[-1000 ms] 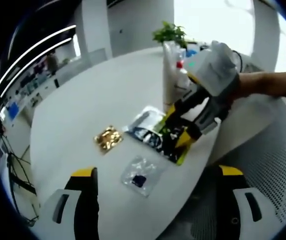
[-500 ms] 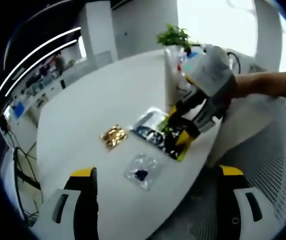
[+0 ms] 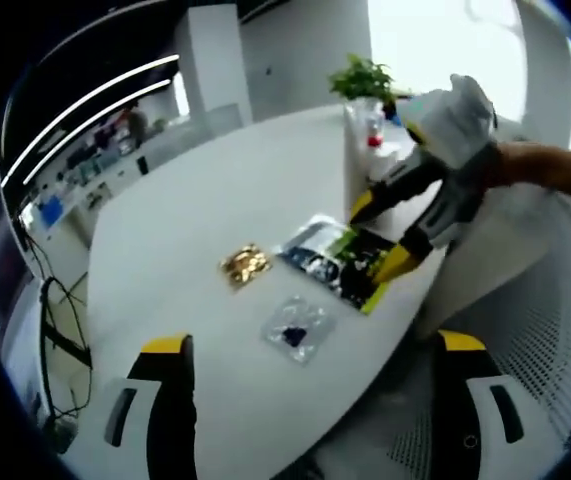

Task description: Arrange the skincare products in the storage area until every visible bottle or jar stands upright without overlapping.

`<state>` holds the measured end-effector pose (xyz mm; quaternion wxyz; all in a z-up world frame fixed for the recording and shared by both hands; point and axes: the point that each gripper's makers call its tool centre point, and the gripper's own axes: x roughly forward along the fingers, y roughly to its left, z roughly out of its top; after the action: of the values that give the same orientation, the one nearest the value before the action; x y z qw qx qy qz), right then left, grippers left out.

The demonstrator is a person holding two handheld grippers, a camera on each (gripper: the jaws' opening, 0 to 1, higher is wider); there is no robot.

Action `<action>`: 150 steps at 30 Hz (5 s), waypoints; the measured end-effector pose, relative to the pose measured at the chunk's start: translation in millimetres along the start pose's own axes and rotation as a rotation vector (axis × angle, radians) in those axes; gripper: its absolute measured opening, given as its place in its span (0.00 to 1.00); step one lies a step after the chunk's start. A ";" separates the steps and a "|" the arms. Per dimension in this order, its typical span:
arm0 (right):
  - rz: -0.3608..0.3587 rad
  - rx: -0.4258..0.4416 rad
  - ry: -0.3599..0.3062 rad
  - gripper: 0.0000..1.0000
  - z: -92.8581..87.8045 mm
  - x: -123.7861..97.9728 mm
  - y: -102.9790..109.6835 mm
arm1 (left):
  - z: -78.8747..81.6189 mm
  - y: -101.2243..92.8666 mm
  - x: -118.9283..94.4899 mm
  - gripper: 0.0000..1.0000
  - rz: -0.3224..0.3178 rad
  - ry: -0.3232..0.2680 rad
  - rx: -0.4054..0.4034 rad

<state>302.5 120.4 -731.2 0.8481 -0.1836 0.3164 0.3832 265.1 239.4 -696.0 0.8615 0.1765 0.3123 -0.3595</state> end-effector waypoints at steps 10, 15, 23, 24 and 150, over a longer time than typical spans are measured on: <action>0.001 -0.003 -0.104 0.72 25.8 -34.9 13.6 | -1.6 0.1 -3.5 0.97 0.014 0.004 0.002; -0.025 -0.033 -0.161 0.78 38.3 -54.7 13.9 | 1.4 -0.5 -8.7 0.97 0.022 -0.011 -0.004; -0.092 -0.042 -0.207 0.91 45.4 -83.2 2.9 | 3.4 -2.0 -11.7 0.97 0.034 -0.019 -0.009; -0.104 -0.031 -0.212 0.93 43.2 -86.8 -3.5 | 3.7 -2.3 -11.8 0.97 0.033 -0.020 -0.010; -0.280 0.155 -0.235 0.94 -37.5 -133.8 -65.2 | -28.6 5.4 97.9 0.44 -0.364 0.307 0.429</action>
<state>269.9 -13.5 -663.6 0.9358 -0.1143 0.2153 0.2547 310.8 208.4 -781.9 0.6690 0.3476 0.3819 -0.5345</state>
